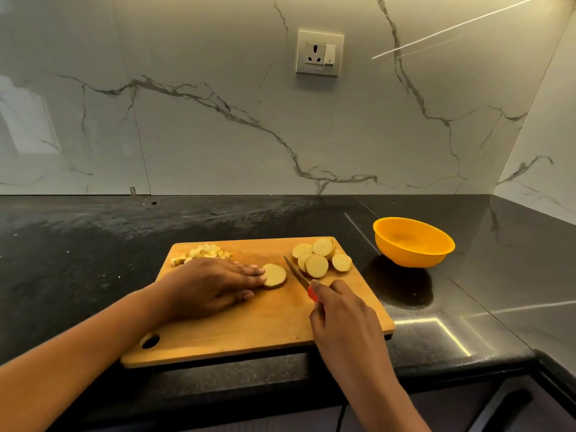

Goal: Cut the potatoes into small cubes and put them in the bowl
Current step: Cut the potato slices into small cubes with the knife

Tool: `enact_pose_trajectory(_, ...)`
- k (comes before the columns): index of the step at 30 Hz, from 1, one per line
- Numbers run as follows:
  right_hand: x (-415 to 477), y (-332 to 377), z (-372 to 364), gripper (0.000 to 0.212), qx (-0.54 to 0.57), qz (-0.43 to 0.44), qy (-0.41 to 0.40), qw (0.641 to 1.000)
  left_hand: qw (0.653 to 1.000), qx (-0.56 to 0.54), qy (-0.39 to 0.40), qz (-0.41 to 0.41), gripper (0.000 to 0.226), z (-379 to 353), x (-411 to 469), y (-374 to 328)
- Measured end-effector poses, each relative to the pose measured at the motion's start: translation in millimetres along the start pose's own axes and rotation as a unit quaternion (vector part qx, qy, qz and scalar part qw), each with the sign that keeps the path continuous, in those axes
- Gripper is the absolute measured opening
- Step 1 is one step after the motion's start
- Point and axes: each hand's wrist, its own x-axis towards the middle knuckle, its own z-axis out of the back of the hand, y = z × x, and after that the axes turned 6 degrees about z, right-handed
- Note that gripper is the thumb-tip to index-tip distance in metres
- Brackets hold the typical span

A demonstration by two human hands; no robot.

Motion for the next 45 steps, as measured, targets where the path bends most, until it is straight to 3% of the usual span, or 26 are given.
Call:
enact_pose_trajectory(12, 8.5, 7.2, -5.6, 0.044, 0.032, 0.041, 0.036, 0.998, 0.995, -0.094, -0.021, 0.035, 0.049, 1.3, -3.3, 11.8)
enact_pose_trajectory(22, 6.6, -0.6, -1.9, 0.045, 0.04, 0.085, 0.054, 0.994, 0.996, 0.023, -0.075, -0.049, 0.033, 4.5, -4.9, -0.5)
enact_pose_trajectory(30, 10.5, -0.3, 0.3, 0.049, 0.017, 0.113, 0.086, 0.99, 0.994, -0.008, -0.098, -0.052, 0.048, 1.8, -1.7, -5.0)
enact_pose_trajectory(45, 25.7, 4.9, 0.4, 0.046, -0.016, 0.169, 0.121, 0.978, 0.992, -0.048, -0.112, -0.042, 0.045, -0.8, 0.9, -9.0)
